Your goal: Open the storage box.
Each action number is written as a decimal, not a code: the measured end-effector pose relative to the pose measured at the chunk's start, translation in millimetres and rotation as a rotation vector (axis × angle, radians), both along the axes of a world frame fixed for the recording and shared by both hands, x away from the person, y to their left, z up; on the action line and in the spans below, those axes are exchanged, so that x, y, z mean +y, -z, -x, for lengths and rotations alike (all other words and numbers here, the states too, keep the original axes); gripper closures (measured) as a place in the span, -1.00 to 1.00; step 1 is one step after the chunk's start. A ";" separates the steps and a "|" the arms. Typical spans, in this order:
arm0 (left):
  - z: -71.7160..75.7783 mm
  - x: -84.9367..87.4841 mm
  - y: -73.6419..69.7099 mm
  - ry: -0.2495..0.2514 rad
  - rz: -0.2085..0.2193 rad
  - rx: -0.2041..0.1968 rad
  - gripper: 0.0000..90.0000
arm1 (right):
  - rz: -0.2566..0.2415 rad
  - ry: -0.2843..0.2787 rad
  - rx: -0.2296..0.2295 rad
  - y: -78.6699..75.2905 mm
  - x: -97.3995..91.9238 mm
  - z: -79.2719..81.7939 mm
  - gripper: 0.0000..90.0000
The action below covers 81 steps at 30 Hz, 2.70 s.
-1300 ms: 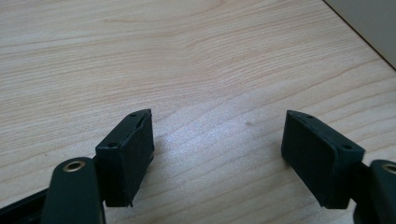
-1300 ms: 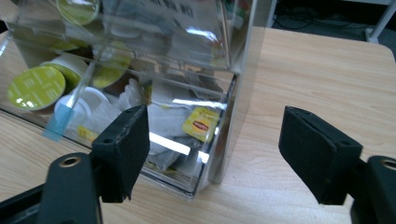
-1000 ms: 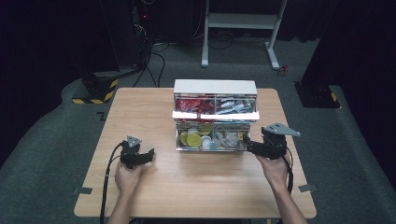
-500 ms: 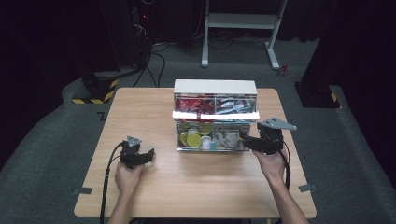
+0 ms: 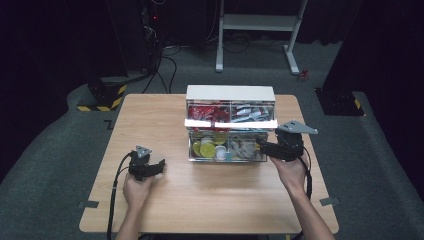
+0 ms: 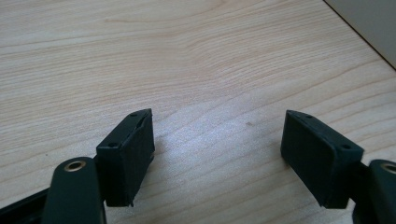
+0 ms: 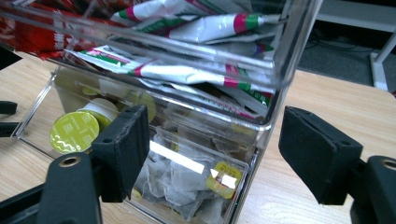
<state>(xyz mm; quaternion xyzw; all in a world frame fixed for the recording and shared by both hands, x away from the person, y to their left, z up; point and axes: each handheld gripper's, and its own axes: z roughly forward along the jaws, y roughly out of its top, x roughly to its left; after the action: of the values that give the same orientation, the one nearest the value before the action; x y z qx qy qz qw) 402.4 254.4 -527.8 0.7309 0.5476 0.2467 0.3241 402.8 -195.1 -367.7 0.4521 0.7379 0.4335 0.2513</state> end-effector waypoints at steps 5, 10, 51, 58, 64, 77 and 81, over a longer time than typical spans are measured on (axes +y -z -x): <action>0.0 0.0 0.0 0.000 0.000 0.000 -0.42 | -0.007 -0.003 -0.006 -4.5 -0.3 -0.9 -0.42; 0.0 -0.1 0.0 -0.001 0.001 0.001 -0.42 | -0.010 -0.002 -0.011 -9.8 0.5 -1.8 -0.41; 0.0 0.1 0.0 -0.001 0.000 0.001 -0.42 | -0.027 0.038 -0.087 -42.3 3.4 -12.2 -0.30; 0.0 0.1 0.0 -0.001 0.001 0.001 -0.42 | -0.039 0.044 -0.093 -49.6 3.3 -18.2 -0.29; 0.0 0.1 0.0 0.000 0.001 0.001 -0.42 | -0.030 0.048 -0.101 -58.5 5.3 -24.2 -0.28; 0.5 -0.9 0.0 0.004 0.003 0.005 -0.46 | -0.045 0.051 -0.075 -60.3 5.0 -36.0 -0.28; 0.7 -1.0 -1.0 -0.002 0.003 0.013 -0.46 | -0.051 0.051 -0.072 -61.8 5.0 -38.1 -0.29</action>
<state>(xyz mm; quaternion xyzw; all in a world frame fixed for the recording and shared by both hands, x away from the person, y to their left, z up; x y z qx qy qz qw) 401.8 253.3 -526.8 0.7313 0.5510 0.2415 0.3213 441.0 -190.1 -305.9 0.4611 0.7054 0.4617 0.2768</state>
